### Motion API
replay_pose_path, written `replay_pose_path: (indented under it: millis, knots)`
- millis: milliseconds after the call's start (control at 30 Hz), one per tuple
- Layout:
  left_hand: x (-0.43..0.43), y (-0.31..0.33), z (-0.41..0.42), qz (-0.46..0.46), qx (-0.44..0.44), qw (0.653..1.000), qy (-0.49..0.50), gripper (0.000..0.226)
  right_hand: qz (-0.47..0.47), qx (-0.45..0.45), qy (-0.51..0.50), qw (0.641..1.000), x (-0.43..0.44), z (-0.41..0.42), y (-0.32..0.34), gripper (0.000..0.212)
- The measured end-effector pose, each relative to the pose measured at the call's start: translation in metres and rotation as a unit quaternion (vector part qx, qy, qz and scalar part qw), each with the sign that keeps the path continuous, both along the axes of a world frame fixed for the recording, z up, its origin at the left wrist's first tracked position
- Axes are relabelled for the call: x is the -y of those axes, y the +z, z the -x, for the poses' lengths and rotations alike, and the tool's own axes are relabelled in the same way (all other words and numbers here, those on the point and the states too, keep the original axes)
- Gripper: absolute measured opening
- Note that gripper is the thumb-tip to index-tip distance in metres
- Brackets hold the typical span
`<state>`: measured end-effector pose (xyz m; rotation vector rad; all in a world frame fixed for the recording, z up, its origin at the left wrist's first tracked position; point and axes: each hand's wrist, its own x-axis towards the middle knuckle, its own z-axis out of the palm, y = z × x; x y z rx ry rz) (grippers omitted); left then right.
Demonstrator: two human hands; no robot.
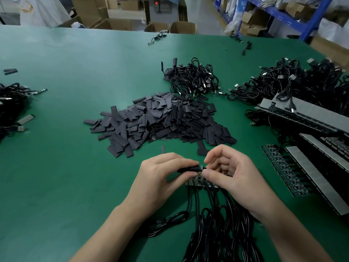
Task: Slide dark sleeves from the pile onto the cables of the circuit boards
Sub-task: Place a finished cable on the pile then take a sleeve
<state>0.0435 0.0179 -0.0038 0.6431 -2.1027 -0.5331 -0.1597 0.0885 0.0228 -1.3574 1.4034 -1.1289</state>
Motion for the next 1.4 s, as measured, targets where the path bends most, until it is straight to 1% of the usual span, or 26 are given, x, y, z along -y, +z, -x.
replay_pose_path:
  millis: [200, 300, 400, 500, 600, 700, 800, 900, 1067, 1400]
  knots:
    - [0.001, 0.000, 0.000, -0.008, 0.007, 1.000, -0.022, 0.021, -0.017, 0.044, 0.009, 0.999, -0.001, -0.001, 0.002, 0.018]
    - [0.000, 0.000, 0.001, -0.015, 0.003, 1.000, -0.024, 0.022, -0.019, 0.044, 0.015, 0.999, 0.000, -0.001, 0.002, 0.018]
    - [0.000, 0.001, 0.001, -0.028, -0.017, 0.999, -0.018, 0.022, -0.019, 0.022, 0.007, 1.000, 0.001, 0.001, 0.002, 0.015]
    - [0.000, 0.001, 0.000, -0.035, -0.021, 0.999, -0.016, 0.023, -0.027, -0.038, 0.007, 0.999, 0.000, 0.004, 0.002, 0.023]
    - [0.000, 0.003, -0.001, -0.035, -0.026, 0.999, 0.011, 0.031, -0.029, -0.045, 0.022, 0.998, 0.000, 0.002, 0.000, 0.023]
    - [0.000, 0.006, -0.001, -0.047, -0.059, 0.995, 0.066, 0.039, -0.027, -0.017, 0.009, 0.999, 0.002, 0.000, -0.001, 0.016]
    - [0.000, 0.007, -0.001, -0.062, -0.090, 0.989, 0.098, 0.030, -0.029, 0.006, -0.005, 1.000, 0.002, -0.002, -0.001, 0.012]
    - [-0.001, 0.005, 0.000, -0.063, -0.092, 0.988, 0.105, 0.023, -0.032, 0.011, -0.012, 0.999, 0.002, -0.004, -0.003, 0.010]
    - [-0.001, 0.004, 0.001, -0.069, -0.086, 0.988, 0.106, 0.022, -0.029, -0.004, -0.031, 0.999, 0.002, -0.005, -0.007, 0.017]
    - [-0.001, 0.004, 0.003, -0.098, -0.088, 0.988, 0.078, 0.023, -0.026, -0.013, -0.049, 0.998, 0.003, -0.004, -0.009, 0.015]
